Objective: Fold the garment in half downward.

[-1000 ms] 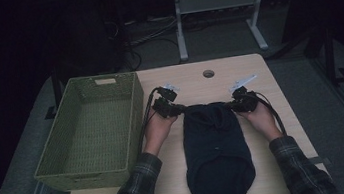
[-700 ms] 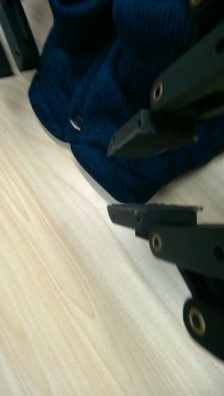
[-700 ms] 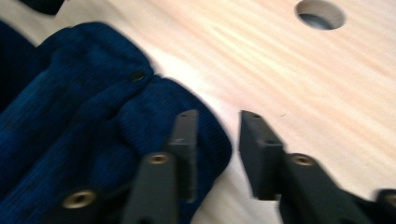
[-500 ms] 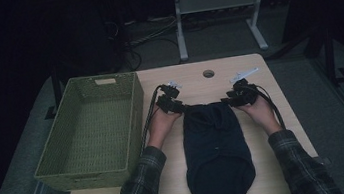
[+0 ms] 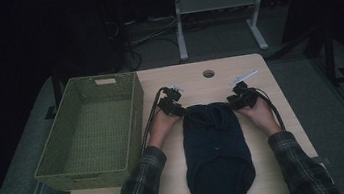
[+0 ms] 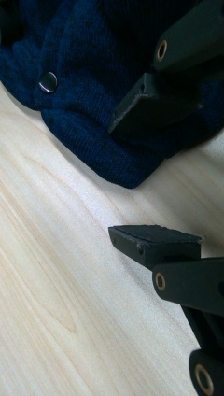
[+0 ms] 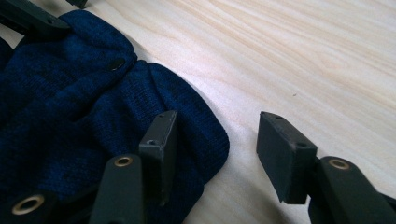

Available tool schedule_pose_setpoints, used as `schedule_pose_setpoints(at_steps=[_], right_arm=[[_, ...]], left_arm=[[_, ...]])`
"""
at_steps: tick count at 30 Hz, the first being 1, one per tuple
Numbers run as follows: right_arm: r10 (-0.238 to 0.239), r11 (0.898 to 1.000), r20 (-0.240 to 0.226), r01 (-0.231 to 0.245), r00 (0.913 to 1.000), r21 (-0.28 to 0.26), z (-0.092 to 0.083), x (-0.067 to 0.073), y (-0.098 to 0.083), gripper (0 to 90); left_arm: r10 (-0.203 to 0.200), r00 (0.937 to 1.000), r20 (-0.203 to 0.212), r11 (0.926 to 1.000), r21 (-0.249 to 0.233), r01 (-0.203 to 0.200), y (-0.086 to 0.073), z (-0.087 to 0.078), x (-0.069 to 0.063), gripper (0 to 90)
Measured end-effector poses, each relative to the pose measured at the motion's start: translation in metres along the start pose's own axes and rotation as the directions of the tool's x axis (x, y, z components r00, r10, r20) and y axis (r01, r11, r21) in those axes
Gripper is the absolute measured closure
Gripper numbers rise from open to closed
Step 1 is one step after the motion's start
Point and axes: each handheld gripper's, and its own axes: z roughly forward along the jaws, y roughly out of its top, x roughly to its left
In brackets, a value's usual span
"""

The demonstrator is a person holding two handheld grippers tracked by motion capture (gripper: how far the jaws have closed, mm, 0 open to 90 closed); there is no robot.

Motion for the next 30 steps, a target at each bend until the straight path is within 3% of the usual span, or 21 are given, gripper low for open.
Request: schedule_pose_setpoints(at_steps=[5,7,8,16,22,30], right_arm=[[0.016,1.000,-0.019,-0.016,0.9997,0.007,0.000,0.001,-0.001,54.7],[0.015,1.000,-0.022,-0.015,0.9996,0.012,0.000,0.001,0.000,58.0],[0.011,1.000,-0.024,-0.010,0.9996,0.027,0.000,0.003,0.001,64.4],[0.027,0.999,-0.051,-0.025,0.9983,0.037,0.000,0.005,0.001,76.7],[0.004,0.999,-0.036,-0.002,0.9994,0.049,0.000,0.007,0.004,80.1],[-0.014,0.999,-0.004,0.015,0.9999,0.049,-0.008,0.008,0.014,80.7]], left_arm=[[0.024,0.9997,0.001,0.9997,0.007,-0.024,0.001,0.001,-0.002,47.6],[0.026,0.9997,0.001,0.9996,0.007,-0.026,0.002,0.001,-0.003,52.4],[0.033,0.9994,0.011,0.9994,0.011,-0.033,0.003,0.001,-0.004,55.3],[0.017,0.9981,0.059,0.9995,0.025,-0.018,0.004,0.001,-0.006,77.2],[0.014,0.9984,0.055,0.9993,0.034,-0.016,0.006,0.000,-0.006,80.4],[0.004,0.9991,0.042,1.0000,-0.003,-0.004,0.013,-0.012,-0.003,81.1]])
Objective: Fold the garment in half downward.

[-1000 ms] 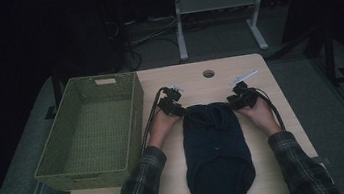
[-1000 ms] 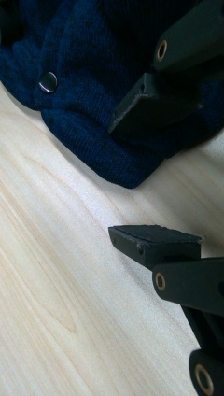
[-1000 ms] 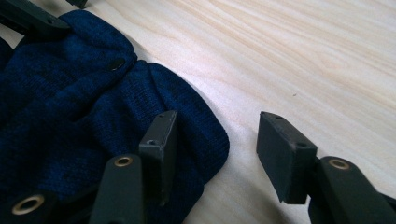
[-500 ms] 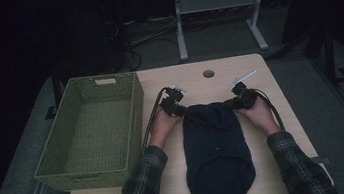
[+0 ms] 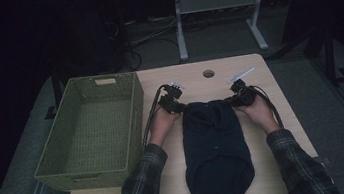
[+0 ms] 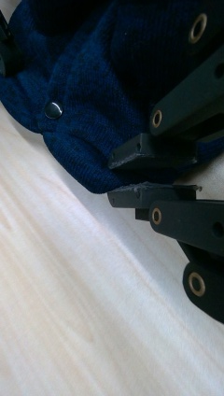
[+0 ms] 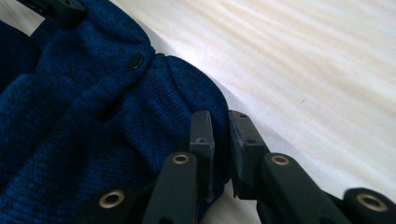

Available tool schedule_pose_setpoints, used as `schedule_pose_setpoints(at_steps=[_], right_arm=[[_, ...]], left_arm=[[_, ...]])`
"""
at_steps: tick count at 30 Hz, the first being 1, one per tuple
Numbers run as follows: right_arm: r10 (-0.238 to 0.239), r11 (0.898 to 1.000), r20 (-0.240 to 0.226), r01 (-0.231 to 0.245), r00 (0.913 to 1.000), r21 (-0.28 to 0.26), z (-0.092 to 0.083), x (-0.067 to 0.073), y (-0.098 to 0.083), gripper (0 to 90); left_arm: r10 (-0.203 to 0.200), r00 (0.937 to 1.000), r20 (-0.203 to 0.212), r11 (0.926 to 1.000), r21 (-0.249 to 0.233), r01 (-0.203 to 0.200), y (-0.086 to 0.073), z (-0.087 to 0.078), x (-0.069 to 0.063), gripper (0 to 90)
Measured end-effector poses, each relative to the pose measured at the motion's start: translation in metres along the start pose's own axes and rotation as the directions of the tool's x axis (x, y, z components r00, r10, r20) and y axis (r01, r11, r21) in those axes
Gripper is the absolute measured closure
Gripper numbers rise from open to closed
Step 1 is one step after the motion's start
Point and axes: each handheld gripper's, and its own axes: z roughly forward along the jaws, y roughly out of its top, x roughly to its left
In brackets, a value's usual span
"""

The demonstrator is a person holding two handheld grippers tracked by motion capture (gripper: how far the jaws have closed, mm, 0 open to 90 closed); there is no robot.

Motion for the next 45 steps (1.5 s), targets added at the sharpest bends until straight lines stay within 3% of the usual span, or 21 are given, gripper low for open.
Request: schedule_pose_setpoints(at_steps=[9,14,20,25,29,30,34,40,45], right_arm=[[-0.023,0.999,0.021,0.024,0.9995,-0.034,-0.018,0.002,0.017,80.7],[-0.033,0.996,0.042,0.036,0.9986,-0.080,-0.035,0.004,0.031,80.7],[-0.047,0.992,0.055,0.053,0.9974,-0.113,-0.049,0.007,0.040,80.7],[-0.066,0.988,0.069,0.074,0.9954,-0.133,-0.059,0.008,0.049,80.7],[-0.085,0.984,0.095,0.098,0.9919,-0.151,-0.069,0.010,0.058,80.7],[-0.084,0.979,0.105,0.102,0.9909,-0.176,-0.074,0.012,0.060,80.7],[-0.087,0.977,0.108,0.106,0.9904,-0.184,-0.079,0.015,0.060,80.6],[-0.091,0.973,0.107,0.111,0.9900,-0.202,-0.081,0.020,0.053,80.6],[-0.097,0.963,0.097,0.118,0.9905,-0.241,-0.085,0.026,0.041,80.5]], left_arm=[[0.030,0.9989,-0.035,0.9987,-0.041,-0.031,0.018,-0.024,-0.001,81.1],[0.049,0.9961,-0.074,0.9937,-0.097,-0.056,0.029,-0.043,-0.005,81.1],[0.064,0.9935,-0.094,0.9901,-0.119,-0.075,0.037,-0.055,-0.006,81.1],[0.085,0.9891,-0.120,0.9853,-0.137,-0.101,0.047,-0.070,-0.009,81.3],[0.094,0.9841,-0.150,0.9789,-0.166,-0.119,0.053,-0.080,-0.013,81.3],[0.098,0.9830,-0.156,0.9753,-0.181,-0.126,0.054,-0.085,-0.015,81.2],[0.106,0.9810,-0.163,0.9694,-0.203,-0.138,0.051,-0.089,-0.021,81.2],[0.101,0.9829,-0.154,0.9612,-0.240,-0.136,0.040,-0.090,-0.028,81.2],[0.110,0.9827,-0.149,0.9531,-0.265,-0.147,0.032,-0.094,-0.032,81.1]])
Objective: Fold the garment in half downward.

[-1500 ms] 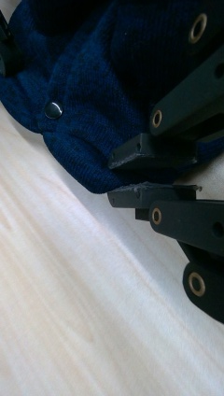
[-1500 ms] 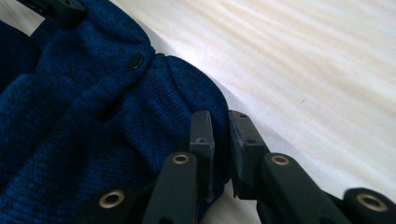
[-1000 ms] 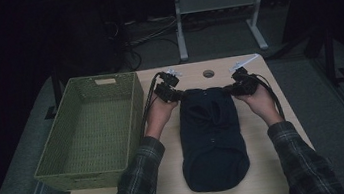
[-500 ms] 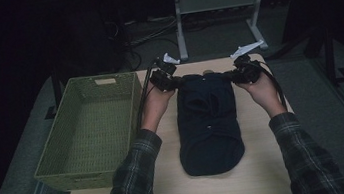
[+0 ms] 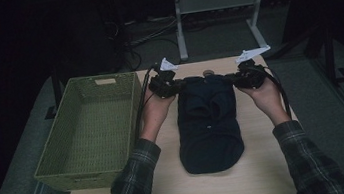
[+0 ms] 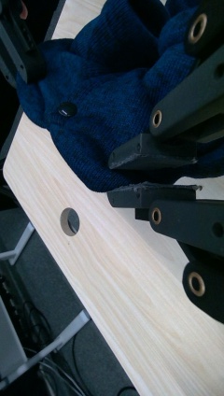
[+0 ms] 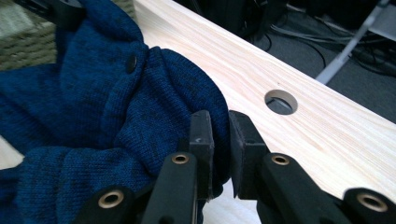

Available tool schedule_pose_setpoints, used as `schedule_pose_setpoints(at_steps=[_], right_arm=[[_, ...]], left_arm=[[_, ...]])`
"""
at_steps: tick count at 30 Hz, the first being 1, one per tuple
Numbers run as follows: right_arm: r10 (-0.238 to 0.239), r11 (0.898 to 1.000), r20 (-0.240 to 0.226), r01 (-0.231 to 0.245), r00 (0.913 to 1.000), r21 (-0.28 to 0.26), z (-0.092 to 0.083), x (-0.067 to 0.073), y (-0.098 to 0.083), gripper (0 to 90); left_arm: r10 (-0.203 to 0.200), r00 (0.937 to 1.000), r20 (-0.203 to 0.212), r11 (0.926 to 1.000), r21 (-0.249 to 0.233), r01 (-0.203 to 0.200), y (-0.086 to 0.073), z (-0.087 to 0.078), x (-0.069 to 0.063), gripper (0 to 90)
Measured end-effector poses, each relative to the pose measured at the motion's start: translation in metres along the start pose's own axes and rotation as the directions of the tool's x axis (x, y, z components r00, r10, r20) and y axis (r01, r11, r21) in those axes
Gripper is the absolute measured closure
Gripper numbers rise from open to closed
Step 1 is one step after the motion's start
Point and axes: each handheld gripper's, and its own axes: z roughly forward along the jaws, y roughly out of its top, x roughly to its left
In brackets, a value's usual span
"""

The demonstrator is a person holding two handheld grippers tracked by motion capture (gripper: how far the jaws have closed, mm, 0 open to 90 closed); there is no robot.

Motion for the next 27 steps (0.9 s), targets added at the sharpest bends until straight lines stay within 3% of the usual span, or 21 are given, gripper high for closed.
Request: schedule_pose_setpoints(at_steps=[10,27], right_arm=[[-0.034,0.999,-0.003,0.034,0.9994,-0.024,-0.009,0.019,-0.018,80.1],[-0.035,0.999,-0.042,0.033,0.9985,-0.043,-0.017,0.043,-0.047,79.7]], left_arm=[[0.018,0.9998,0.013,0.9998,-0.013,-0.018,-0.015,-0.007,-0.011,81.0],[0.006,0.9985,0.054,1.0000,0.002,-0.006,-0.046,-0.015,-0.028,80.5]])
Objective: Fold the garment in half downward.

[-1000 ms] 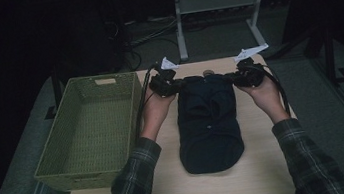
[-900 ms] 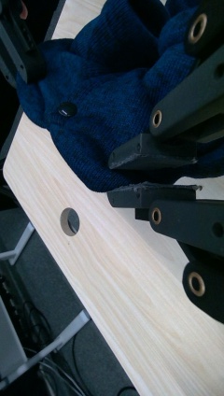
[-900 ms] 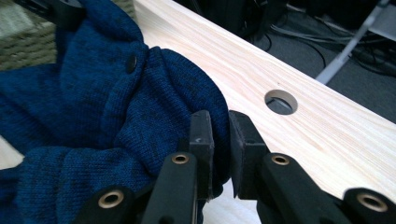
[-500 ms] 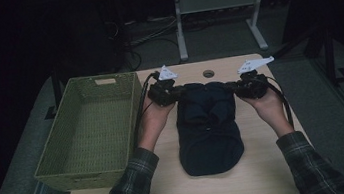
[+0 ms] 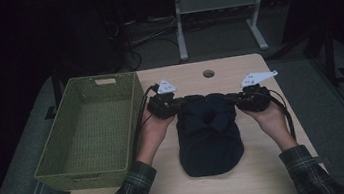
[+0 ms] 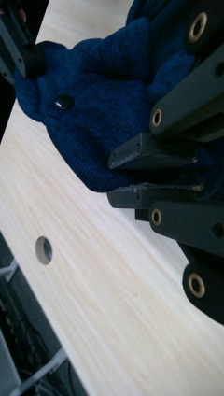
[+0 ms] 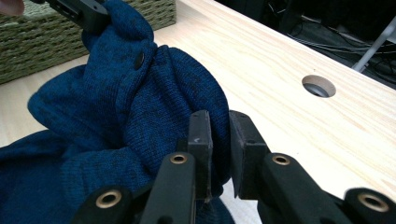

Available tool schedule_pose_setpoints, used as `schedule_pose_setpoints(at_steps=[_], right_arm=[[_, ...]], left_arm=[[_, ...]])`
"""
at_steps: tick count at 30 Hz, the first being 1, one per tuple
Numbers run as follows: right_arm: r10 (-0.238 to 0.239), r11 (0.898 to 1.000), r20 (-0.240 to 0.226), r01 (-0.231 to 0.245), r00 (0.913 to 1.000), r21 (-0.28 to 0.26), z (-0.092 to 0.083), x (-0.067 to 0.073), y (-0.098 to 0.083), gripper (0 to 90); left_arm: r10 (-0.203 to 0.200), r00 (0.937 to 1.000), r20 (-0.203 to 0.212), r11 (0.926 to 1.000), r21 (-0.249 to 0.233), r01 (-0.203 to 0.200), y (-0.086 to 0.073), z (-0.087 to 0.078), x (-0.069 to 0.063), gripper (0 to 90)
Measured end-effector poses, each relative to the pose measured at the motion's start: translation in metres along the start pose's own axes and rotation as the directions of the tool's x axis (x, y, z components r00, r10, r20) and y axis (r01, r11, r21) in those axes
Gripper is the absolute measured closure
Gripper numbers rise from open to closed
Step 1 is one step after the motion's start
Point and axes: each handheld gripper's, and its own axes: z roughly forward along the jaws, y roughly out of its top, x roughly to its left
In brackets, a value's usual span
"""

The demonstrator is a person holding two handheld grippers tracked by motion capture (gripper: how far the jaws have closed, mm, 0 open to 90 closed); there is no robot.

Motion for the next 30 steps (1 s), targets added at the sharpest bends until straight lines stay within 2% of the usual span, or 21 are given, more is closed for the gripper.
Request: schedule_pose_setpoints(at_steps=[5,15,24,30], right_arm=[[-0.017,1.000,-0.001,0.017,0.9999,0.001,-0.004,0.009,-0.007,79.6],[-0.029,0.999,-0.013,0.030,0.9995,0.028,-0.004,0.024,-0.025,79.5],[-0.023,0.999,-0.036,0.025,0.9991,0.047,-0.009,0.038,-0.042,78.7],[-0.016,0.998,-0.046,0.019,0.9988,0.068,-0.010,0.047,-0.056,78.2]], left_arm=[[-0.014,0.9996,0.024,0.9999,-0.004,0.014,-0.011,-0.004,-0.009,80.4],[0.004,0.9988,0.048,0.9992,0.039,-0.006,-0.026,-0.005,-0.021,80.3],[-0.008,0.9942,0.108,0.9978,0.067,0.001,-0.043,-0.008,-0.034,79.8],[0.013,0.9927,0.120,0.9938,0.108,-0.026,-0.054,-0.007,-0.046,79.6]])
